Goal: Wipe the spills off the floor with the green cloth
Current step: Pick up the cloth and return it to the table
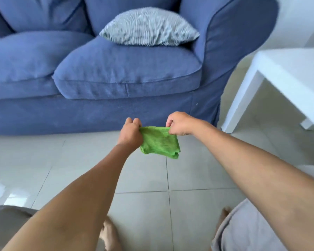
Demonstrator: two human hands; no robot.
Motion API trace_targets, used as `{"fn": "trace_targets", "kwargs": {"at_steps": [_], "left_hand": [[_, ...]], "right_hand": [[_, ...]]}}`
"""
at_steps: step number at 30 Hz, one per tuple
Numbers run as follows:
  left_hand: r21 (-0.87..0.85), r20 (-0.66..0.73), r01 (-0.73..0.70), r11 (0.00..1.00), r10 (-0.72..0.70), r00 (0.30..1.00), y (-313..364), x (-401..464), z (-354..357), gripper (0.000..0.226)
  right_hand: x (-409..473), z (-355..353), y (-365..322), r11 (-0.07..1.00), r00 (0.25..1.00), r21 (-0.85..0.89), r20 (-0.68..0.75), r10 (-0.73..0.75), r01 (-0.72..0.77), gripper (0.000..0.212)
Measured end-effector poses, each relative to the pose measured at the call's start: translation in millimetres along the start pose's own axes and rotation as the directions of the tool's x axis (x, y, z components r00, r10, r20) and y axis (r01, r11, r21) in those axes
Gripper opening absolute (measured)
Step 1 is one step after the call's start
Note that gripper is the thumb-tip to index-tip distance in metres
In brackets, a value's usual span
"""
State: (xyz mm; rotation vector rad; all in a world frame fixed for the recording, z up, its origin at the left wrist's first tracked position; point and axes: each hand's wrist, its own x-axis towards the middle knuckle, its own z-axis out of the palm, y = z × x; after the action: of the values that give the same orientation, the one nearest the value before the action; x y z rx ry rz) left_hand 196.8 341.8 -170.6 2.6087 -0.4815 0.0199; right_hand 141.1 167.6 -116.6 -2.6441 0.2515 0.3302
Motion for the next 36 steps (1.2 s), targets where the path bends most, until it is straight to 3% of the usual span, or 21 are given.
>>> {"fn": "trace_targets", "kwargs": {"at_steps": [6, 12, 15, 19, 24, 29, 34, 36], "left_hand": [[-0.021, -0.116, -0.226, 0.974, 0.222, 0.968, 82.6, 27.5, -66.3, 0.033], [-0.061, -0.227, -0.366, 0.929, 0.344, 0.911, 166.4, 32.6, -122.4, 0.032], [-0.111, -0.277, -0.406, 0.907, 0.364, 0.889, 210.1, 31.7, -140.5, 0.030], [-0.227, -0.276, -0.471, 0.853, 0.407, 0.871, 275.4, 18.3, -141.5, 0.026], [-0.504, -0.123, -0.491, 0.711, 0.503, 0.855, 350.2, -20.8, -116.3, 0.016], [-0.737, 0.158, -0.288, 0.611, 0.570, 0.806, 406.4, -67.7, -86.4, 0.023], [-0.725, 0.425, -0.146, 0.673, 0.604, 0.674, 429.8, -93.5, -48.1, 0.021], [-0.698, 0.472, -0.122, 0.706, 0.581, 0.664, 431.2, -95.4, -30.9, 0.019]], "right_hand": [[-43.0, -96.8, 10.3, 1.000, 0.980, 0.009, -0.196, 0.022, -0.021, 0.026], [-86.8, -181.1, 35.8, 0.971, 0.890, 0.238, -0.441, 0.115, -0.007, 0.015], [-116.8, -217.0, 52.2, 0.888, 0.836, 0.451, -0.519, 0.179, 0.091, 0.012], [-177.3, -250.0, 84.7, 0.734, 0.786, 0.638, -0.568, 0.242, 0.235, 0.023], [-255.9, -261.5, 140.0, 0.703, 0.674, 0.666, -0.640, 0.369, 0.248, 0.020], [-325.9, -257.0, 189.3, 0.683, 0.564, 0.700, -0.657, 0.500, 0.210, 0.019], [-371.8, -241.9, 236.0, 0.610, 0.630, 0.793, -0.465, 0.623, -0.018, 0.022], [-370.4, -233.5, 248.2, 0.607, 0.621, 0.782, -0.406, 0.671, -0.145, 0.023]]}}
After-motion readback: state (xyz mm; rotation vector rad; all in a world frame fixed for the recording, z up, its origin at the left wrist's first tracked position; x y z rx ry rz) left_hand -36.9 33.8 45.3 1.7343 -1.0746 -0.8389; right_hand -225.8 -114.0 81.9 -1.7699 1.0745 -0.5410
